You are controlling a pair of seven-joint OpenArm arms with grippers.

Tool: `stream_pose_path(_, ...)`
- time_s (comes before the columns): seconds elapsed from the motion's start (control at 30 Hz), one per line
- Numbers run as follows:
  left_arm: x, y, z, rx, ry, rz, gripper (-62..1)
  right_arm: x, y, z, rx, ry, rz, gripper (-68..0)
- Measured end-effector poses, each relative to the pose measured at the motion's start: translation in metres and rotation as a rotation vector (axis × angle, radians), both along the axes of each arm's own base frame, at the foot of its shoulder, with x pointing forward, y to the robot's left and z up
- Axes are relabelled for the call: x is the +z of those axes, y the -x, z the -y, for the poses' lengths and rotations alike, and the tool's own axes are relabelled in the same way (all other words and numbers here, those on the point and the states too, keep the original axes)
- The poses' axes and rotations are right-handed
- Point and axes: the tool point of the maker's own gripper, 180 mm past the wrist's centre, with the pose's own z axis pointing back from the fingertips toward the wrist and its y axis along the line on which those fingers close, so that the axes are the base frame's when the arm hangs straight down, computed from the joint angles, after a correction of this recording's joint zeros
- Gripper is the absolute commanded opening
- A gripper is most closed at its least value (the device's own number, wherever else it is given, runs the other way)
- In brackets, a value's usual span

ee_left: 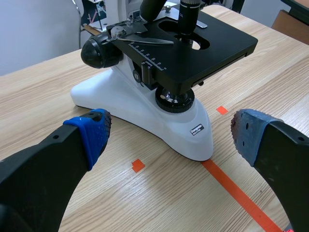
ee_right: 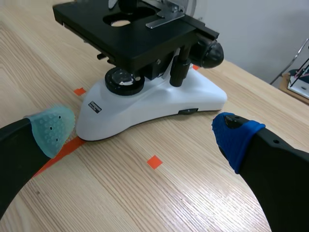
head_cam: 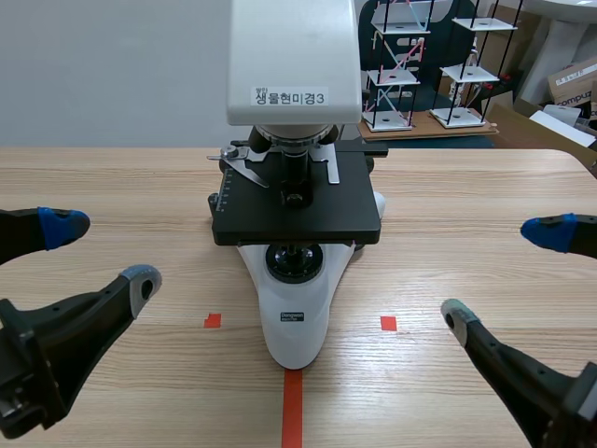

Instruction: Return to the home posture

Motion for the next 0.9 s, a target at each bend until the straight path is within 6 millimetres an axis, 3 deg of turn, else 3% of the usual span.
stream_pose_path(0.9,-0.0001,0.0,0.0,0.0,-0.001,0.0,-8.2,0.0054,0.0005,-0.0016,0.003,-0.027,0.021,-5.8)
